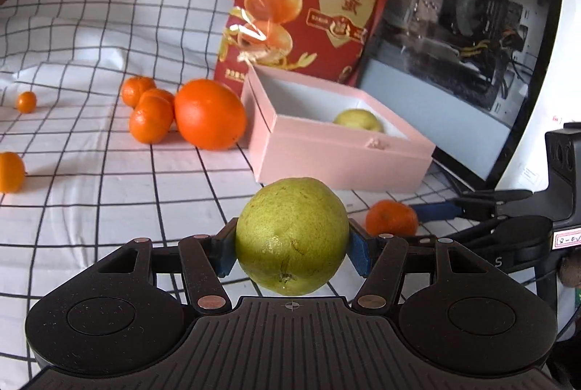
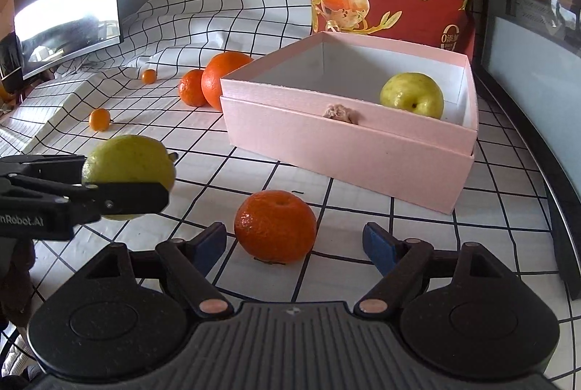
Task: Organize fruits
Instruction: 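Lift the pear with the left tool while the right tool regrasps the mandarin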
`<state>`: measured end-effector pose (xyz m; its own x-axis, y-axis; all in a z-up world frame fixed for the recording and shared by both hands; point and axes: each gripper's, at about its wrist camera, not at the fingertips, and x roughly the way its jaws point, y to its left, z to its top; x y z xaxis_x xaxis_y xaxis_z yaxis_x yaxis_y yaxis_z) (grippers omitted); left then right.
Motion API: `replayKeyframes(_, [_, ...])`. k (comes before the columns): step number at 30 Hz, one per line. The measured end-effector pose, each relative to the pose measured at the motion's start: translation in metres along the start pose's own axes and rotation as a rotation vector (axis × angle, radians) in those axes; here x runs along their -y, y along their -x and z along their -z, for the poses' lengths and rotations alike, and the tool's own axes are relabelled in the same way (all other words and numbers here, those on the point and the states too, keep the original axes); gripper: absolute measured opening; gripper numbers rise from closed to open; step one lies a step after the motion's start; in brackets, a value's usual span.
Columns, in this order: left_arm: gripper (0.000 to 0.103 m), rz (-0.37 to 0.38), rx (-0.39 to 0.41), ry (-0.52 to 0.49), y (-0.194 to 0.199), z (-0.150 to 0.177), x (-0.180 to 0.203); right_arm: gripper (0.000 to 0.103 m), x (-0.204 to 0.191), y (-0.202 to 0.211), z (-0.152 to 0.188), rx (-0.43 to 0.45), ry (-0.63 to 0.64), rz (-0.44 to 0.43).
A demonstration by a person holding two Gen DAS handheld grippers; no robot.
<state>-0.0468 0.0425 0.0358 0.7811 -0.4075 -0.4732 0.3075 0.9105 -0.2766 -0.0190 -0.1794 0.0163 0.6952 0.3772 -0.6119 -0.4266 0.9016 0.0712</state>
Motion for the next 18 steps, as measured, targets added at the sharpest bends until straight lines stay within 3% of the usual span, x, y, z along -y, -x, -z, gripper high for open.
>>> replayKeyframes(6, [0.065, -0.009, -0.057, 0.037, -0.003, -0.001, -0.006, 0.088, -0.002, -0.001, -0.001, -0.011, 0.013, -0.009])
replayKeyframes(10, [0.066, -0.026, -0.091, -0.008, -0.001, 0.001, 0.0, 0.09, -0.007, -0.004, -0.001, -0.025, 0.044, 0.004])
replayKeyframes(18, [0.064, 0.04, -0.104, -0.022, 0.012, -0.012, 0.004, 0.092, -0.009, -0.007, -0.003, -0.036, 0.068, 0.009])
